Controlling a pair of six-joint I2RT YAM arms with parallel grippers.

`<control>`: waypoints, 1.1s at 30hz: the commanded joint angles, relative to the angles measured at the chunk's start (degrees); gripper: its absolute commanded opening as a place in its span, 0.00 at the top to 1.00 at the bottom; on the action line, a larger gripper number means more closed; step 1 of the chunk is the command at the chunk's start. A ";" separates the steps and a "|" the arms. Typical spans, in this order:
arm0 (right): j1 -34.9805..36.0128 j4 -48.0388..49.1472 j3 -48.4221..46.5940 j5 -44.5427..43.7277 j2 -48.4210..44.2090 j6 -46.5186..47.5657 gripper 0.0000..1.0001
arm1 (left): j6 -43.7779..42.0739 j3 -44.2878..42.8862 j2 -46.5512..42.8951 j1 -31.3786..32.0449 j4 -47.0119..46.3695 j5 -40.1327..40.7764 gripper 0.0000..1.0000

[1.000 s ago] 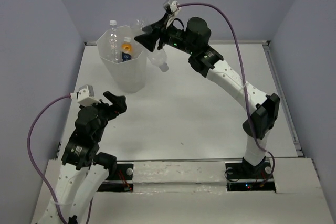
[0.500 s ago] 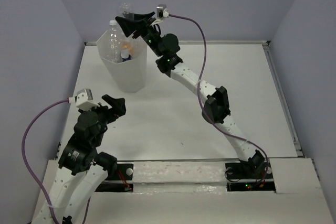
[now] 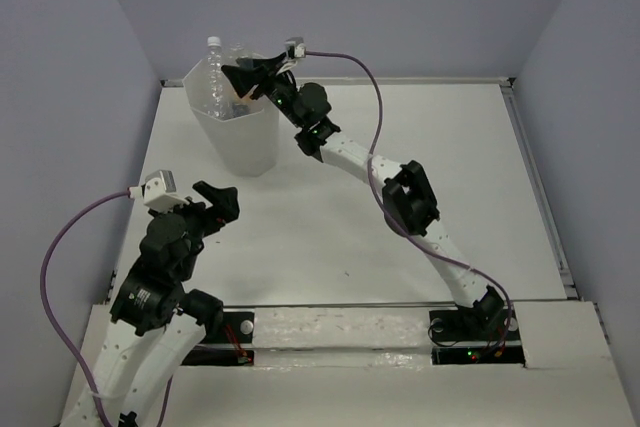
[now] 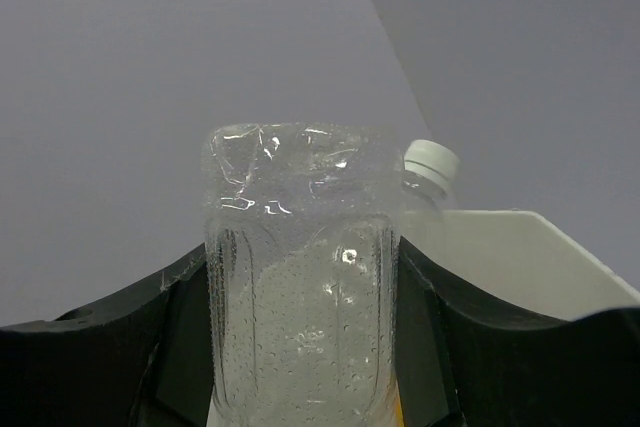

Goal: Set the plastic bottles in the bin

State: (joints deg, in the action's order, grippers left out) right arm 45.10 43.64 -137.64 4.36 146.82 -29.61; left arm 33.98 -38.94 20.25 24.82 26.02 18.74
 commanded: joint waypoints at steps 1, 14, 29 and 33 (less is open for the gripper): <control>0.51 0.49 2.47 1.35 -2.77 4.29 0.39 | 0.12 -1.58 -1.18 -0.30 -1.41 0.77 0.01; 1.04 -5.75 7.99 -1.63 -9.36 8.33 0.00 | -1.10 -1.23 -2.32 -2.84 -2.55 -0.90 0.01; 1.57 -20.77 8.97 -9.28 -22.53 14.30 0.00 | -5.50 -1.40 -3.02 -4.69 -8.09 -5.21 0.01; 1.57 -18.69 18.35 -9.11 -27.98 15.72 0.00 | -7.08 -2.98 -2.15 -4.69 -9.85 -6.52 0.01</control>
State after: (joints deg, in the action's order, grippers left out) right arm 46.22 25.50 -125.67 -2.52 126.10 -17.54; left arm 29.89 -39.05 18.11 20.49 21.23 14.17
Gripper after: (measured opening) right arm 0.994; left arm 0.989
